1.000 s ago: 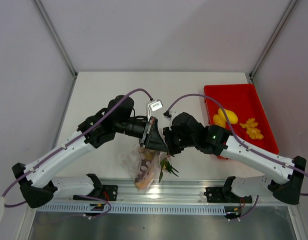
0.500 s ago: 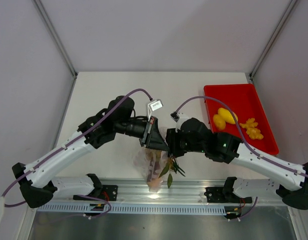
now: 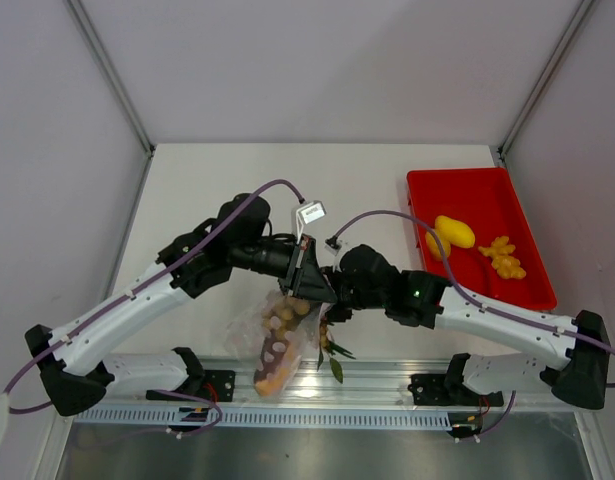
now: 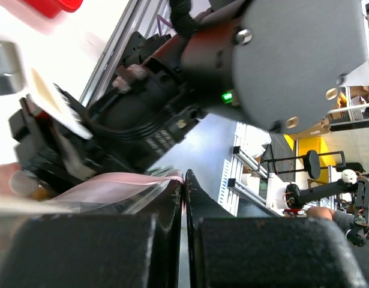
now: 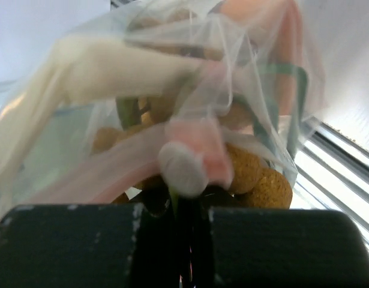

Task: Place the food in the zip-top bag and seal the zipper
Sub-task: Place the fake fruit in the zipper food storage bag.

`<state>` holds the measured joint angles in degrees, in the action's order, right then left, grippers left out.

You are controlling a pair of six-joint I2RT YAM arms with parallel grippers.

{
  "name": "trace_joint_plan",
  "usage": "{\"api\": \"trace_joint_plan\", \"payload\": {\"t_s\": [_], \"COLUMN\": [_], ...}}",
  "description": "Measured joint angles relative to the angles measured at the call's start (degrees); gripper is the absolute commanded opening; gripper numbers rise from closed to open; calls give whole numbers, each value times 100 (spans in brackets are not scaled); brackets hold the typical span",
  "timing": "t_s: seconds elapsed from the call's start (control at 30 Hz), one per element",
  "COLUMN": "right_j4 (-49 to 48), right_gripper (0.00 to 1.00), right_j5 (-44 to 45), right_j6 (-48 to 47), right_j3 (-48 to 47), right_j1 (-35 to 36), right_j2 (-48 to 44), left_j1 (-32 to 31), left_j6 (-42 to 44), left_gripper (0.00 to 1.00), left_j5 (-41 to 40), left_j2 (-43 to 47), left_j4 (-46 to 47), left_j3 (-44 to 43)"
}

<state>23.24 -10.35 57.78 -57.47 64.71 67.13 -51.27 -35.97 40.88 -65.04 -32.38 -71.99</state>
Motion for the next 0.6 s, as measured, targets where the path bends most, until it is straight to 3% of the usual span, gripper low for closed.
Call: {"api": "trace_joint_plan", "payload": {"t_s": [0.27,0.6], "right_j4": [57,402], "right_gripper": [0,4], "right_j5": [407,-225], "right_j6": [321,192], "right_j3": [72,0], "right_j1": [-94,-256], "right_j2": [-37,-372], "left_j1": [0,0], "left_j6": [109,520], "left_gripper": [1,1], "left_j5": [-103,-629], "left_j2": [2,0], "left_j4": [-122,-505], "left_j3": [37,37]}}
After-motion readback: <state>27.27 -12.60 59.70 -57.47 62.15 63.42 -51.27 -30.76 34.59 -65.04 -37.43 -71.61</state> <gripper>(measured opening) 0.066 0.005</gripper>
